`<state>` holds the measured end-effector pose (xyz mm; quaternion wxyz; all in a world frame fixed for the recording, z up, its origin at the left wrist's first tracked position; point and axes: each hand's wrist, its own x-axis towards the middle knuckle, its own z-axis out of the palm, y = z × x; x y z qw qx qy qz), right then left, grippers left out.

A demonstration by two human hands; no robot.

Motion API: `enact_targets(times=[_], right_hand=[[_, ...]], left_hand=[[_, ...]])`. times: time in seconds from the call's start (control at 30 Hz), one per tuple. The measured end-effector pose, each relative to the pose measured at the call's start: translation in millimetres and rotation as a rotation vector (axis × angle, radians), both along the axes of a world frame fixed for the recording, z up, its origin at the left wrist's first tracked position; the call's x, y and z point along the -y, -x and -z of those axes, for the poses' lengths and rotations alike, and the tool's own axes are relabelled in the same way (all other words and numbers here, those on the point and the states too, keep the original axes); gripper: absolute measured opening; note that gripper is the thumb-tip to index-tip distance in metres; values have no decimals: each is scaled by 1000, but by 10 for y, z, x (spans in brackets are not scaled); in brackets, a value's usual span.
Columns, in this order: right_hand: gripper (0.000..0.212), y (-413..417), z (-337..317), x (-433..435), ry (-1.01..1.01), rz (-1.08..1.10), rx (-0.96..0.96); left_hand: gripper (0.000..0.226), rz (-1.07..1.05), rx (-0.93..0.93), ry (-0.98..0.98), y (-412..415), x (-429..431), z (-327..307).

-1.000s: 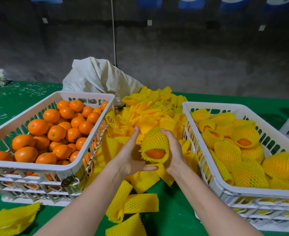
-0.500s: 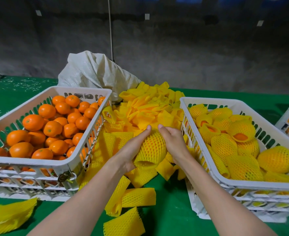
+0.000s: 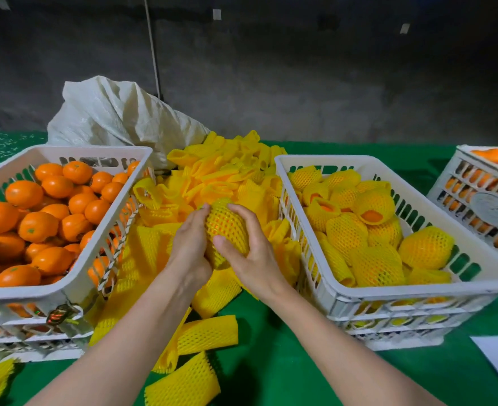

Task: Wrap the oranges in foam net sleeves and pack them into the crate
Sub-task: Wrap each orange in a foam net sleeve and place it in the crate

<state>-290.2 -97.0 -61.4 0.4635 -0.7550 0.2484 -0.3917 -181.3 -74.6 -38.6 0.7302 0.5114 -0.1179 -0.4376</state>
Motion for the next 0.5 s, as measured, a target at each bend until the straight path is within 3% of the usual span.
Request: enact_targets(times=[0.37, 0.5], right_hand=[[41, 400, -157, 324, -54, -1, 68], [36, 556, -241, 511, -105, 79, 163]], left_hand=[[18, -9, 223, 115, 529, 173, -12], [37, 15, 101, 227, 676, 294, 37]])
